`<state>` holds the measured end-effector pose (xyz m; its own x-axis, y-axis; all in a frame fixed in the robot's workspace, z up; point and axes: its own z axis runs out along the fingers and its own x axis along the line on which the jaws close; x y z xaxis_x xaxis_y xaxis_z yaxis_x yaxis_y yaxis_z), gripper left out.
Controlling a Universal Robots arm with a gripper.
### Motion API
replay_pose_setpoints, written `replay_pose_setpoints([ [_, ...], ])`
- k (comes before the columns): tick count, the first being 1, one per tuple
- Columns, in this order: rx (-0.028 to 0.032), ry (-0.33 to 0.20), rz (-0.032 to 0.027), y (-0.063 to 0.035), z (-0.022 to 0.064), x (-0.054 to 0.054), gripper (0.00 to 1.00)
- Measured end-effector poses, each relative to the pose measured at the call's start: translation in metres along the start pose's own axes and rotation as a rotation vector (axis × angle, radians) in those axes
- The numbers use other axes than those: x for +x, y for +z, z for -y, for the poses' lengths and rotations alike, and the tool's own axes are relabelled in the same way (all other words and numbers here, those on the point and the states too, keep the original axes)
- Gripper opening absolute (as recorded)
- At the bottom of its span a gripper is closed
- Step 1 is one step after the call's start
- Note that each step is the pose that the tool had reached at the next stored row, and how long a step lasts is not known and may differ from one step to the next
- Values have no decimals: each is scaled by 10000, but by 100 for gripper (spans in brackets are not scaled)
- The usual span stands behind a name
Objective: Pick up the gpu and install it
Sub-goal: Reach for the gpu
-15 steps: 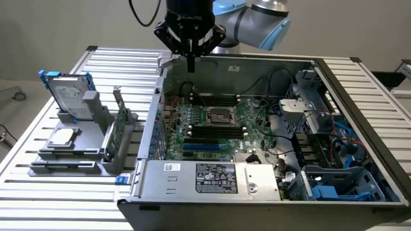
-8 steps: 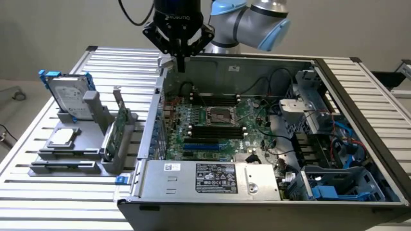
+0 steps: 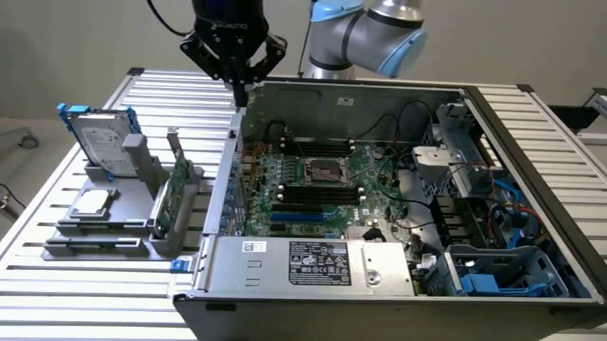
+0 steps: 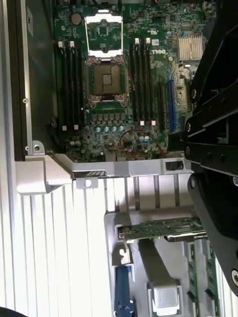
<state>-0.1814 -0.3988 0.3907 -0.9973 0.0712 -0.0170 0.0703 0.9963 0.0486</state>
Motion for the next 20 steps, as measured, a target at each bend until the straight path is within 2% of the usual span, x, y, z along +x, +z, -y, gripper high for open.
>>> replay_pose_setpoints([
  [20, 0, 0, 0, 21, 66, 910, 11],
])
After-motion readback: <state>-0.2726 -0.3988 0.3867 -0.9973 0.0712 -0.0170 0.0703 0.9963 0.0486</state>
